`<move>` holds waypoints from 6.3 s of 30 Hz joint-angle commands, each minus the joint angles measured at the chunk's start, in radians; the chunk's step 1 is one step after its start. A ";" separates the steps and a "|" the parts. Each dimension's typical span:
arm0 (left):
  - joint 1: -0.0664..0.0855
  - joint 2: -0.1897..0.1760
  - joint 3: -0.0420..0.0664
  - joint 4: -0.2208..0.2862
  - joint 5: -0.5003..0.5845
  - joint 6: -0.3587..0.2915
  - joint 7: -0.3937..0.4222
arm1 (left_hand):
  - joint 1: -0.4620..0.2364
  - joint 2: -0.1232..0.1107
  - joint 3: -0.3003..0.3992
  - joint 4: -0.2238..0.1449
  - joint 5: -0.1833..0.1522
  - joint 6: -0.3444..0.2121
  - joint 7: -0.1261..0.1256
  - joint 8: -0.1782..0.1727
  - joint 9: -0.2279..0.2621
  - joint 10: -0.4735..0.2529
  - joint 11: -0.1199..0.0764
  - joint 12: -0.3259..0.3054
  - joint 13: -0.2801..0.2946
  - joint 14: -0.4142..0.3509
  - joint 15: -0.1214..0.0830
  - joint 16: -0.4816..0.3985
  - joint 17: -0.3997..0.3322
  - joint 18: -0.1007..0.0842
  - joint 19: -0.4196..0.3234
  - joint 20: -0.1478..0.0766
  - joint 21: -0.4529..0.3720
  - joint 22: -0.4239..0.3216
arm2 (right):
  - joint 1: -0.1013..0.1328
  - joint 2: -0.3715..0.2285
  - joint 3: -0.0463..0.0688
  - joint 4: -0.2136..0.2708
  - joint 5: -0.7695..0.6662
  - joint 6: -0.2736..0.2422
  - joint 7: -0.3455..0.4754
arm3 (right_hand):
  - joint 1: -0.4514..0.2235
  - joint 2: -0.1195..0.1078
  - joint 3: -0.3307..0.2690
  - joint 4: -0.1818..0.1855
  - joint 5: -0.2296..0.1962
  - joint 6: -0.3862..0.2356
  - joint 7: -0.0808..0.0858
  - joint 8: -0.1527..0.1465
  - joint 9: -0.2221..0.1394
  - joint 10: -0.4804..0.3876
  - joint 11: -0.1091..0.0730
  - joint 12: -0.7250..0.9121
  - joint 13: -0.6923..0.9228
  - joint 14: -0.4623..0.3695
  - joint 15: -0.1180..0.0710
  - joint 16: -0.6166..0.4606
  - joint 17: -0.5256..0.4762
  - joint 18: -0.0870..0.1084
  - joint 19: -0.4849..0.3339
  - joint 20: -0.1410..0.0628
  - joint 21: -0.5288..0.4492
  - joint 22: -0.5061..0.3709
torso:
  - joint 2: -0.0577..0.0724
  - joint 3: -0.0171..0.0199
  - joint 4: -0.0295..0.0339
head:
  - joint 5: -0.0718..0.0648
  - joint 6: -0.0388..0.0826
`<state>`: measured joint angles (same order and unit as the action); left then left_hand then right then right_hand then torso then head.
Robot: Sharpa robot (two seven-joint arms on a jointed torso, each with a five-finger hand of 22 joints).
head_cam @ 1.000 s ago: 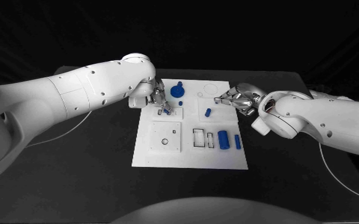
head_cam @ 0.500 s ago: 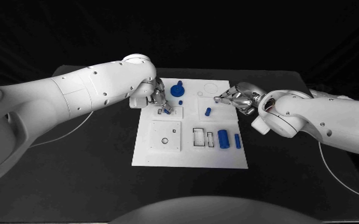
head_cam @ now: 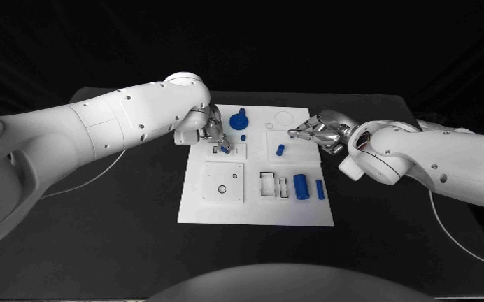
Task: Assemble the parts on the task board
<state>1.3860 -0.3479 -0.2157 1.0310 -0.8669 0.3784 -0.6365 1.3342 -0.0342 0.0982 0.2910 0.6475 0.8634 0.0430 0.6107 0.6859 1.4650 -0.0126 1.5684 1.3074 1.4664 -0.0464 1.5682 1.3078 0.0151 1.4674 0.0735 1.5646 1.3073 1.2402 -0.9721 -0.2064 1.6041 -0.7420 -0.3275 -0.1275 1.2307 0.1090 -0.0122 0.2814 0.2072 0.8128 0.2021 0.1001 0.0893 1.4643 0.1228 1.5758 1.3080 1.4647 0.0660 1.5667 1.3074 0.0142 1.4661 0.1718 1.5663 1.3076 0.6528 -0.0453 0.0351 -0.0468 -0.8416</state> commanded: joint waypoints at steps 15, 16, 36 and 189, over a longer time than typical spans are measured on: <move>-0.003 0.005 -0.001 -0.001 -0.006 0.003 0.010 | 0.010 0.003 0.010 -0.001 -0.008 0.000 -0.002 -0.003 0.002 0.106 -0.002 0.002 0.263 0.104 -0.006 0.003 0.263 -0.015 0.103 -0.005 0.006 0.263 | -0.001 -0.002 0.000 0.001 -0.009 0.010 -0.003 | -0.001 0.009 -0.004 -0.004 0.007 -0.004 0.000 0.004 0.002 0.106 0.008 -0.005 0.263 0.106 0.004 0.004 0.263 -0.014 0.105 0.006 0.004 0.263 | -0.001 0.0001 -0.0007 | -0.001 -0.001; -0.003 0.005 -0.001 -0.001 -0.006 0.003 0.010 | 0.010 0.003 0.010 -0.001 -0.008 0.000 -0.002 -0.003 0.002 0.106 -0.002 0.002 0.263 0.104 -0.006 0.003 0.263 -0.015 0.103 -0.005 0.006 0.263 | -0.001 -0.002 0.000 0.001 -0.009 0.010 -0.003 | -0.001 0.009 -0.004 -0.004 0.007 -0.004 0.000 0.004 0.002 0.106 0.008 -0.005 0.263 0.106 0.004 0.004 0.263 -0.014 0.105 0.006 0.004 0.263 | -0.001 0.0001 -0.0004 | -0.001 -0.001; -0.003 0.008 -0.001 0.000 -0.001 0.009 0.009 | 0.012 0.004 0.013 -0.001 -0.009 -0.002 -0.002 -0.004 0.003 0.106 -0.002 0.002 0.263 0.104 -0.006 0.003 0.263 -0.015 0.103 -0.005 0.006 0.263 | -0.001 -0.004 0.000 0.003 -0.009 0.011 -0.006 | -0.002 0.009 -0.005 -0.003 0.006 -0.005 0.002 0.004 0.002 0.106 0.009 -0.005 0.263 0.106 0.005 0.004 0.263 -0.014 0.105 0.007 0.004 0.263 | 0.000 0.0002 -0.0003 | -0.002 -0.002; -0.006 0.062 0.003 -0.258 -0.137 -0.021 0.148 | -0.149 0.062 -0.152 0.001 -0.443 0.008 0.009 -0.038 0.137 0.106 0.009 0.002 0.263 0.104 0.002 0.003 0.263 -0.015 0.103 0.004 0.006 0.263 | -0.005 -0.005 -0.001 0.004 -0.009 0.017 -0.009 | 0.000 0.012 -0.006 -0.004 0.010 -0.007 0.005 0.005 0.002 0.106 0.012 -0.005 0.263 0.106 0.009 0.004 0.263 -0.014 0.105 0.009 0.004 0.263 | -0.001 0.0005 -0.0005 | -0.008 -0.004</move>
<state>1.3796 -0.2896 -0.2127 0.7729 -1.0158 0.3289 -0.4958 1.1776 0.0222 -0.0587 0.2935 0.1993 0.8635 0.0537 0.5765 0.8244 1.4650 0.0017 1.5684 1.3076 1.4649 -0.0376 1.5682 1.3073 0.0151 1.4638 0.0845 1.5646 1.3078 1.2362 -0.9775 -0.2067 1.6079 -0.7424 -0.3233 -0.1358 1.2267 0.1130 -0.0148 0.2787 0.2112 0.8096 0.2052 0.1001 0.0896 1.4641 0.1299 1.5758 1.3079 1.4647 0.0660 1.5667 1.3076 0.0142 1.4661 0.1718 1.5663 1.3074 0.6526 -0.0447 0.0341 -0.0545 -0.8446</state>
